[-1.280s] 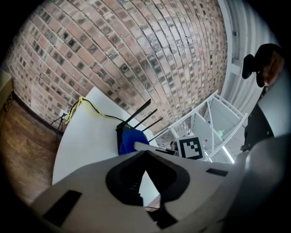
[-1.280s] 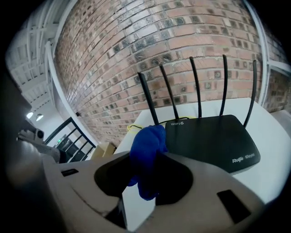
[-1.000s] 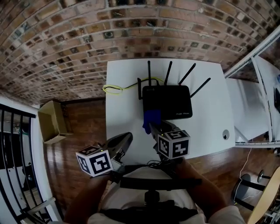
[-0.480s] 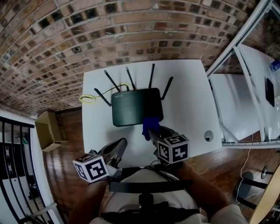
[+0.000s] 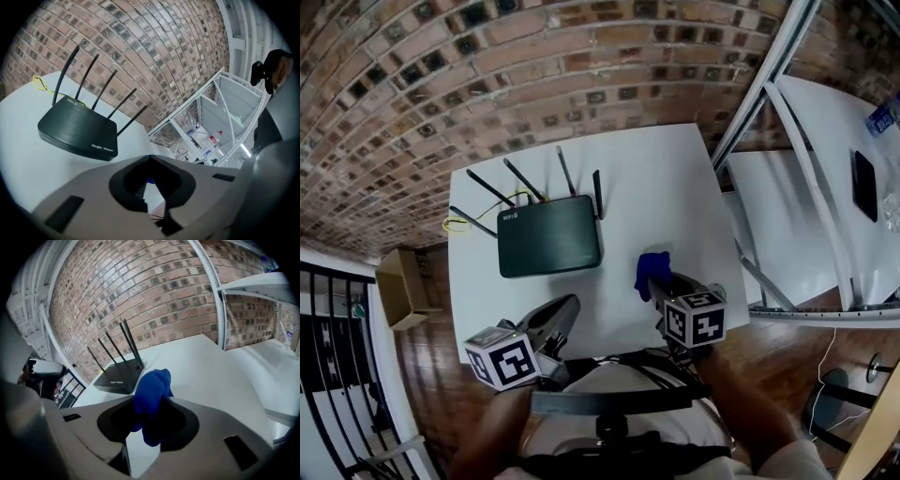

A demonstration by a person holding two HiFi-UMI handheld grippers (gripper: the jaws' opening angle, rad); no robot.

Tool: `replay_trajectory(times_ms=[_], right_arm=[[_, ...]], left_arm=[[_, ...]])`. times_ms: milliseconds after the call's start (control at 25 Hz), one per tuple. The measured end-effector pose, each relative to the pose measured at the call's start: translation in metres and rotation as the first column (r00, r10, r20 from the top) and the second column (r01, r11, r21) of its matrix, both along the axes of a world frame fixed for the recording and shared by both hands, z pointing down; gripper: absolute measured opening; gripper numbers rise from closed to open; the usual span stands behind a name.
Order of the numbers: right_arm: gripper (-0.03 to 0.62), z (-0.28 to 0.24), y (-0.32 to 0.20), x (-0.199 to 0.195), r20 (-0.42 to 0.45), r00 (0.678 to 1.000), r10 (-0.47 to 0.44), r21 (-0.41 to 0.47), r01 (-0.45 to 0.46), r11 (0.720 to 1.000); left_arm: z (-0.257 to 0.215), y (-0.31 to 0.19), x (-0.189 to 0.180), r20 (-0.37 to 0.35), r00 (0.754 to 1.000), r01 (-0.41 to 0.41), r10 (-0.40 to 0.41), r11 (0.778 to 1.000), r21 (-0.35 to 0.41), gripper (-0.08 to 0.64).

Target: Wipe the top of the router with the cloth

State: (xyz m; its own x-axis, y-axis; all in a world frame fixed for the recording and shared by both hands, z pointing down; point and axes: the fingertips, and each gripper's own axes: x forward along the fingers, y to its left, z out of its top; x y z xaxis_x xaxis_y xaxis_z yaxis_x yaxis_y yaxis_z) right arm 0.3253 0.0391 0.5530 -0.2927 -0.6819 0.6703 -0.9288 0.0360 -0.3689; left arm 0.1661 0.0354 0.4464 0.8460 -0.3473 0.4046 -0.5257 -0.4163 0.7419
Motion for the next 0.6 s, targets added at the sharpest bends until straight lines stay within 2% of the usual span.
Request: replay_trajectory(times_ms=[320, 600], right_arm=[[0.133, 0.023, 0.023, 0.097, -0.073, 0.992, 0.102, -0.051, -0.106, 0.993], [0.134, 0.033, 0.023, 0.122, -0.073, 0.986, 0.149, -0.078, -0.155, 0.985]], left_arm=[[-0.003, 0.007, 0.046, 0.015, 1.000, -0.028, 0.028, 1.000, -0.001, 0.026], [-0.004, 0.003, 0.059, 0.023, 0.997, -0.070, 0.070, 0.998, 0.005, 0.026]])
